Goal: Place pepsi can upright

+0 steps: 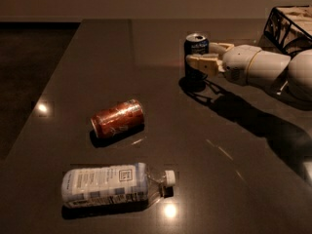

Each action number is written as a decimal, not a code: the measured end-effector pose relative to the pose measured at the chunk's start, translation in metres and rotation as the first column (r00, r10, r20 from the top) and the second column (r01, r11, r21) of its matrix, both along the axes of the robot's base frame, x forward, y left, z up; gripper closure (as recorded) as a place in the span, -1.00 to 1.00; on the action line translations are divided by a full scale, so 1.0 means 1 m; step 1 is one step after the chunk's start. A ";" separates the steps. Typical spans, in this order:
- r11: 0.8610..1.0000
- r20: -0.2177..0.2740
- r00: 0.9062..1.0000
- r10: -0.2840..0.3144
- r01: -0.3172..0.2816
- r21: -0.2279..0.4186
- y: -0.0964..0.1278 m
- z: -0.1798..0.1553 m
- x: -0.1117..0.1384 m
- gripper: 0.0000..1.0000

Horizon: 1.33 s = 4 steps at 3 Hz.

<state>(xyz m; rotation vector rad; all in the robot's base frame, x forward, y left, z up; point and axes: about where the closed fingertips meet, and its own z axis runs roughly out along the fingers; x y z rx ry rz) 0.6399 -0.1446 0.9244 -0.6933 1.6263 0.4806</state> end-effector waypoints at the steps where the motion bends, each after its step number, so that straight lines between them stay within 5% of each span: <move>1: 1.000 0.019 1.000 -0.005 0.004 0.028 -0.006 -0.007 -0.001 1.00; 4: 0.999 0.097 0.995 -0.011 0.006 0.053 -0.016 -0.021 -0.005 -0.25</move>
Offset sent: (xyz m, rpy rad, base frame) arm -0.0034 -0.0245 -0.0185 0.0926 -0.0832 -0.0418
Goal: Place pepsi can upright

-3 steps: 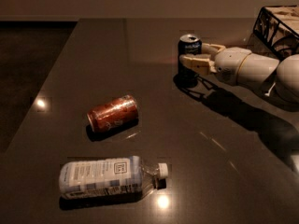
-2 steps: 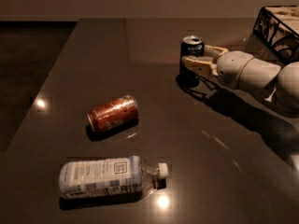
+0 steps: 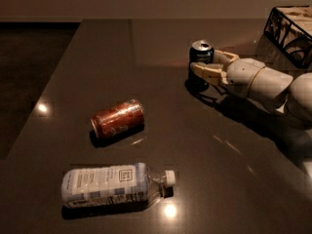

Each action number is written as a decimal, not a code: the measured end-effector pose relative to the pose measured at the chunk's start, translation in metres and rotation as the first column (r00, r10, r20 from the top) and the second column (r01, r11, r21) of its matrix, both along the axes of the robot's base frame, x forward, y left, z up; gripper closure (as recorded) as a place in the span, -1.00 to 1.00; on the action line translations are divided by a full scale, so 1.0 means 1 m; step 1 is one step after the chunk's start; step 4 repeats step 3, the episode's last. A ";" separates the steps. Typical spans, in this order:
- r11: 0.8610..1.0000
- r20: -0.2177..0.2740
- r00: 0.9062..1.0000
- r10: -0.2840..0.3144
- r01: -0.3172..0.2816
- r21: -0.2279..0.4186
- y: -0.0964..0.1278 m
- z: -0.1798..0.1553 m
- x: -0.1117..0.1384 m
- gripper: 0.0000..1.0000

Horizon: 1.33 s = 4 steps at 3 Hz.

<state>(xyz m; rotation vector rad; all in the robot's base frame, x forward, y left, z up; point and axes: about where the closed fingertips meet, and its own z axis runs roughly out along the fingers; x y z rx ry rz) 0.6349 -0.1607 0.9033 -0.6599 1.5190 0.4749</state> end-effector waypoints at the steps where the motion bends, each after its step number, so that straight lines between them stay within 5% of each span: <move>1: 1.000 0.000 1.000 0.004 -0.004 0.000 0.003 0.000 0.000 -0.71; 2: 1.000 0.000 1.000 0.008 -0.008 0.000 0.005 0.001 0.000 -1.00; 4: 1.000 0.000 1.000 0.008 -0.008 0.000 0.005 0.001 0.000 -1.00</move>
Offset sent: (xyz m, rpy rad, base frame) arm 0.0002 0.0024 0.0004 -0.0004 -0.0001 0.0035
